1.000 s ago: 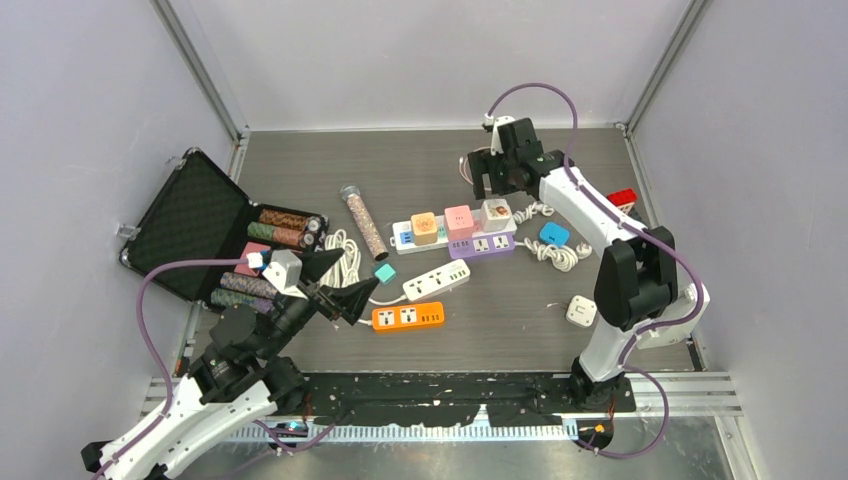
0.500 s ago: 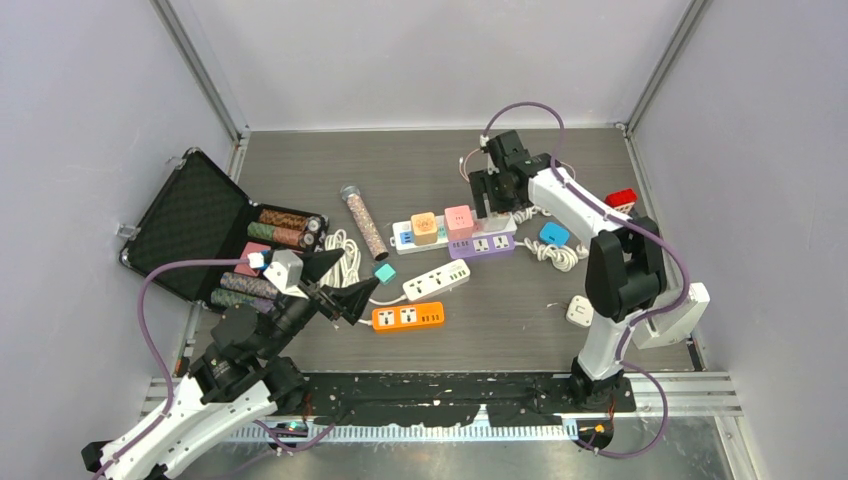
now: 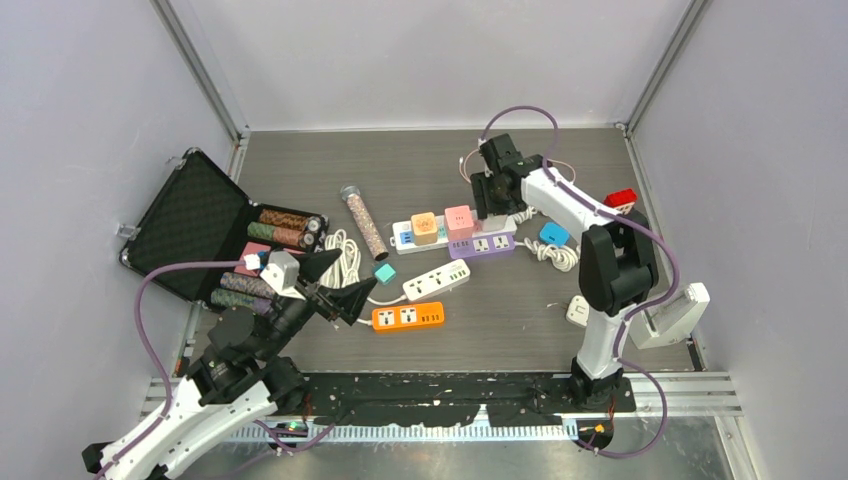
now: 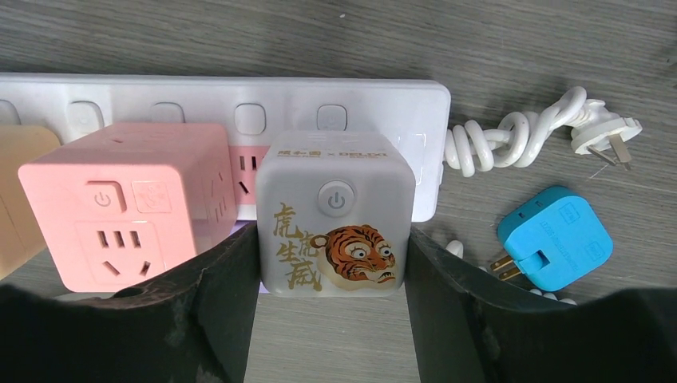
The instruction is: Insert the plug
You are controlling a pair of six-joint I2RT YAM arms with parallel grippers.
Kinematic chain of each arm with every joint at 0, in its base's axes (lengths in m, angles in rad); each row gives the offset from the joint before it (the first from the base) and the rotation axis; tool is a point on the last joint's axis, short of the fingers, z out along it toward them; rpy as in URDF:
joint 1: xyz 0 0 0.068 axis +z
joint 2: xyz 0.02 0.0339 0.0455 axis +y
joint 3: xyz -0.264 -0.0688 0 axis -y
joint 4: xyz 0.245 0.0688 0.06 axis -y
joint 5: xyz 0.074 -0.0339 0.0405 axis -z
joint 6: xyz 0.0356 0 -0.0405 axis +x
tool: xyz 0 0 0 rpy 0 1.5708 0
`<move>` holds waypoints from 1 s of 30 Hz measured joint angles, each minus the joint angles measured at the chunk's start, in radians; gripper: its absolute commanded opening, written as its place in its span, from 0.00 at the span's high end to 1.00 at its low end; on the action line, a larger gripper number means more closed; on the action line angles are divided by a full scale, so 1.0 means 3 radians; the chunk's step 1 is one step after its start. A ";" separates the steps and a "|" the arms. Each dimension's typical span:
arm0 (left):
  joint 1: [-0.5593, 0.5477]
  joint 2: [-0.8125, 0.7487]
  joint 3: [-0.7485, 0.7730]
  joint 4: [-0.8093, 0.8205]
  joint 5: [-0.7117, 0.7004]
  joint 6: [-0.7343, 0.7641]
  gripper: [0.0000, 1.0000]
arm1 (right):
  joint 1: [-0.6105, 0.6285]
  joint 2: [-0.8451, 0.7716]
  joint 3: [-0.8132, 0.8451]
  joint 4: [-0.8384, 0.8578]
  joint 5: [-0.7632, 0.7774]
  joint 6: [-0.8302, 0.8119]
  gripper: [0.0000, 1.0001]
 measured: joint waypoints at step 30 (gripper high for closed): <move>0.0000 -0.0056 -0.0017 -0.0056 -0.0031 -0.0004 0.00 | 0.0257 -0.0132 -0.0456 0.0434 0.0547 0.0305 0.11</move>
